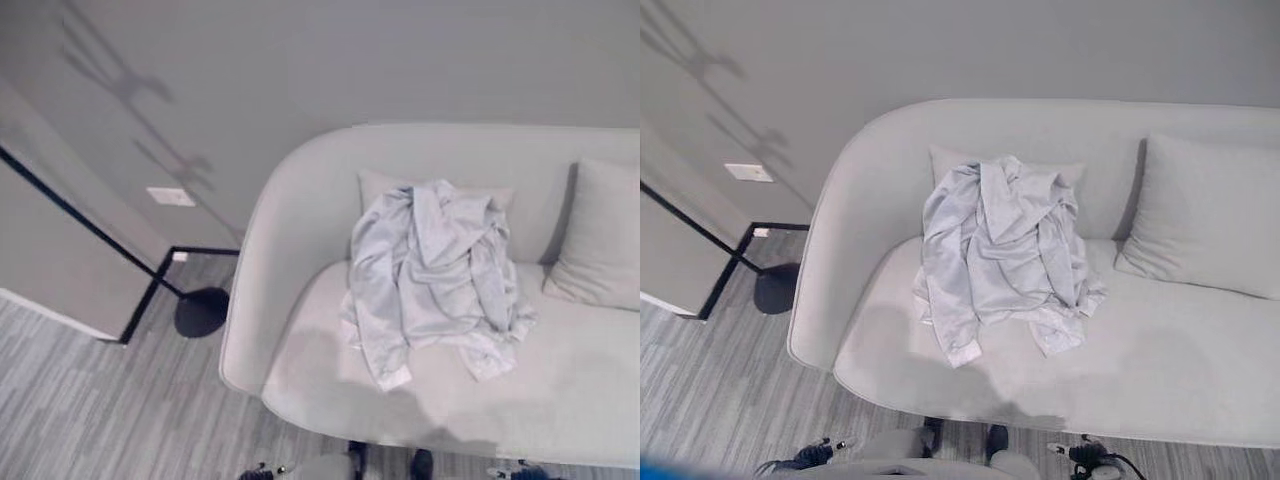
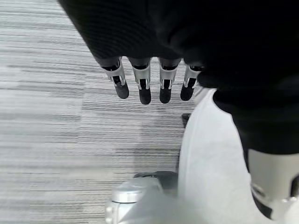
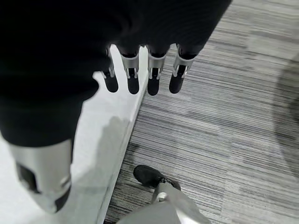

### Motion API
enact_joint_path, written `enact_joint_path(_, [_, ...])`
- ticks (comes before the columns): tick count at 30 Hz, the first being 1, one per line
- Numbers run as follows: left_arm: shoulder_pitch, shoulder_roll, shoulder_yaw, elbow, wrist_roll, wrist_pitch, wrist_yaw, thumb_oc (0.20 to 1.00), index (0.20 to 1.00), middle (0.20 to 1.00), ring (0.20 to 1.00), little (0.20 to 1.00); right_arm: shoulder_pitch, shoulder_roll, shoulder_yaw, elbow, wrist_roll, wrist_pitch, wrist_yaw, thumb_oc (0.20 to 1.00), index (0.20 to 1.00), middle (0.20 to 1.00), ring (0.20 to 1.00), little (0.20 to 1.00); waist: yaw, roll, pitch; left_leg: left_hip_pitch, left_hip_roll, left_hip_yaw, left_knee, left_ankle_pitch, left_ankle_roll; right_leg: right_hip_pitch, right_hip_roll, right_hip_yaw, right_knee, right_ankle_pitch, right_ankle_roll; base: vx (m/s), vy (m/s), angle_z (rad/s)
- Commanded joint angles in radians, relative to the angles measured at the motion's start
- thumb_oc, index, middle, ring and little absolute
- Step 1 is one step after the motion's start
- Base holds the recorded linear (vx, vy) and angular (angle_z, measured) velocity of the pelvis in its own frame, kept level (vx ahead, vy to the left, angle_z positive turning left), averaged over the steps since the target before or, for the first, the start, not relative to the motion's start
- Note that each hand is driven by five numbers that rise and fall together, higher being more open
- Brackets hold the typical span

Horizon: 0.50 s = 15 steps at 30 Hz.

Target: Hang the clothes on the sofa on the clothes rack.

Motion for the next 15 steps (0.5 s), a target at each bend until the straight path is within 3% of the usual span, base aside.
enact_joint_path(1, [-0.034, 0.009, -0.012, 0.034, 0.01, 0.0, -0.006, 1.0, 1.0, 1.0, 1.0, 1.0, -0.037, -0.011, 0.018, -0.006, 0.003, -0.015, 0.006, 1.0, 1.0, 1.0, 1.0, 1.0, 0.029, -0.014, -0.04, 0.008, -0.015, 0.012, 0.005, -0.022, -0.003, -0.007, 0.029, 0.026, 0.018, -0.009, 0.082, 0.27, 0.139, -0.2])
enact_joint_path(7, [-0.044, 0.026, -0.002, 0.015, -0.009, 0.002, 0.002, 1.0, 1.0, 1.0, 1.0, 1.0, -0.058, -0.011, 0.034, -0.02, -0.008, -0.017, 0.008, 1.0, 1.0, 1.0, 1.0, 1.0, 0.057, -0.033, -0.041, 0.035, -0.021, 0.037, 0.005, -0.059, 0.032, -0.025, -0.012, 0.035, 0.111, -0.02, 0.099, 0.11, 0.096, -0.17])
enact_joint_path(8, [-0.049, 0.038, 0.001, 0.008, -0.017, 0.003, 0.004, 1.0, 1.0, 1.0, 1.0, 1.0, -0.072, -0.014, 0.042, -0.033, -0.012, -0.019, 0.007, 1.0, 1.0, 1.0, 1.0, 1.0, 0.062, -0.027, -0.024, 0.042, -0.011, 0.042, 0.005, -0.061, 0.042, -0.09, -0.023, 0.024, 0.239, -0.026, 0.105, 0.0, 0.109, -0.25])
enact_joint_path(11, [-0.054, 0.051, -0.002, 0.011, -0.015, 0.007, 0.008, 1.0, 1.0, 1.0, 1.0, 1.0, -0.085, -0.016, 0.045, -0.056, -0.009, -0.023, 0.003, 1.0, 1.0, 1.0, 1.0, 1.0, 0.054, -0.011, -0.002, 0.053, 0.01, 0.037, 0.005, -0.064, 0.047, -0.193, -0.04, 0.001, 0.403, -0.028, 0.095, 0.02, 0.07, -0.48])
enact_joint_path(13, [-0.054, 0.053, -0.002, 0.009, -0.018, 0.006, 0.007, 1.0, 1.0, 1.0, 1.0, 1.0, -0.086, -0.015, 0.043, -0.065, -0.005, -0.025, 0.001, 1.0, 1.0, 1.0, 1.0, 1.0, 0.057, -0.01, -0.001, 0.057, 0.015, 0.035, 0.006, -0.067, 0.046, -0.203, -0.056, -0.005, 0.41, -0.03, 0.087, 0.08, -0.028, -0.09])
enact_joint_path(15, [-0.063, 0.061, -0.006, 0.004, -0.019, -0.002, 0.013, 1.0, 1.0, 1.0, 1.0, 1.0, -0.086, -0.022, 0.034, -0.085, -0.003, -0.028, -0.002, 1.0, 1.0, 1.0, 1.0, 1.0, 0.061, -0.011, -0.006, 0.063, 0.029, 0.022, 0.007, -0.078, 0.037, -0.198, -0.102, -0.018, 0.304, -0.003, 0.082, 0.11, -0.148, 0.07])
